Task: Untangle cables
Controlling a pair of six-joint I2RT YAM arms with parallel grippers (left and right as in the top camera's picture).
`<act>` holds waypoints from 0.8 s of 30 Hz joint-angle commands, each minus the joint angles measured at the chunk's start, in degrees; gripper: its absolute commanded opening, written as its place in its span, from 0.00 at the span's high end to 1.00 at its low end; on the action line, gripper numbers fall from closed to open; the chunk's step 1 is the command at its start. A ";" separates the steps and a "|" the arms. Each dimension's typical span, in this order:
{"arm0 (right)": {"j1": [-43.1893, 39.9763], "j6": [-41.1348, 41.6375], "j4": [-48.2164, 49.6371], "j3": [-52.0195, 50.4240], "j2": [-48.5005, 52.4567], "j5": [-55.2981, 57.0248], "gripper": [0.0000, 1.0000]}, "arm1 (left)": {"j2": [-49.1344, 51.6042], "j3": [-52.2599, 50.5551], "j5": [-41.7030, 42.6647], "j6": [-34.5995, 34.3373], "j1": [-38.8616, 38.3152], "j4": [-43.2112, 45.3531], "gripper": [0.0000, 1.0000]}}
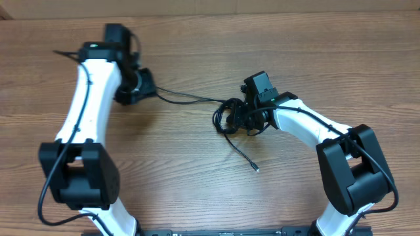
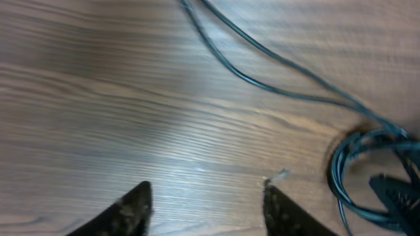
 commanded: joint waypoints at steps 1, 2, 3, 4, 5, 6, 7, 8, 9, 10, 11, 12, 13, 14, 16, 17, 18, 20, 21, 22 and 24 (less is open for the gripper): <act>-0.37 0.17 0.17 -0.35 -0.81 -0.33 0.96 | 2.27 -0.07 0.61 0.24 -4.85 0.28 0.57; -0.37 0.17 0.17 -0.35 -0.81 -0.31 0.96 | 3.06 -0.07 0.61 0.24 -6.58 0.46 0.64; -0.37 0.20 0.17 -0.35 -0.81 -0.31 0.96 | 3.89 -0.07 0.61 -0.02 -7.96 0.59 0.69; -0.37 0.20 0.17 -0.35 -0.81 -0.31 0.96 | 4.72 -0.07 0.68 -0.48 -9.25 0.72 0.73; -0.37 0.20 0.20 -0.35 -0.81 -0.33 0.96 | 6.32 -0.07 0.68 -1.33 -11.32 1.14 0.73; -0.37 0.17 0.17 -0.35 -0.81 -0.33 0.96 | 7.43 -0.07 0.72 -1.86 -12.55 1.62 0.73; -0.37 0.17 0.17 -0.35 -0.81 -0.31 0.96 | 9.66 -0.07 1.92 -2.84 -14.91 2.58 0.75; -0.37 0.17 0.17 -0.35 -0.81 -0.31 0.96 | 10.69 -0.07 3.15 -2.86 -15.91 3.28 0.77; -0.37 0.17 0.17 -0.35 -0.81 -0.31 0.96 | 11.61 -0.07 4.55 -2.86 -16.81 3.98 0.78; -0.37 0.17 0.17 -0.35 -0.81 -0.31 0.96 | 12.37 -0.07 5.86 -2.86 -17.62 4.76 0.79; -0.37 0.17 0.17 -0.35 -0.81 -0.31 0.96 | 13.11 -0.07 7.19 -3.02 -18.49 5.77 0.79; -0.37 0.17 0.17 -0.35 -0.81 -0.31 0.96 | 13.62 -0.07 8.22 -3.02 -19.26 6.84 0.79; -0.37 0.17 0.17 -0.35 -0.81 -0.31 0.96 | 14.10 -0.07 8.52 -3.02 -19.93 7.96 0.78; -0.37 0.17 0.17 -0.35 -0.81 -0.31 0.96 | 14.23 -0.07 8.52 -2.99 -20.46 8.81 0.78; -0.37 0.17 0.17 -0.35 -0.81 -0.31 0.96 | 14.60 -0.07 8.41 -3.06 -21.46 10.99 0.78; -0.37 0.17 0.17 -0.35 -0.81 -0.31 0.96 | 14.71 -0.07 8.33 -3.61 -21.77 11.82 0.77; -0.37 0.15 0.17 -0.35 -0.81 -0.31 0.96 | 14.73 -0.07 8.22 -4.59 -21.92 12.55 0.77; -0.37 0.15 0.17 -0.35 -0.81 -0.31 0.96 | 14.93 -0.07 8.13 -7.87 -21.94 13.18 0.76; -0.37 0.15 0.17 -0.35 -0.81 -0.31 0.96 | 15.04 -0.07 8.13 -8.72 -21.94 13.18 0.76; -0.37 0.15 0.15 -0.35 -0.81 -0.31 0.96 | 15.08 -0.13 8.13 -9.49 -21.94 13.18 0.77; -0.37 0.15 0.17 -0.35 -0.81 -0.31 0.96 | 15.30 -0.42 8.13 -10.32 -22.08 13.49 0.81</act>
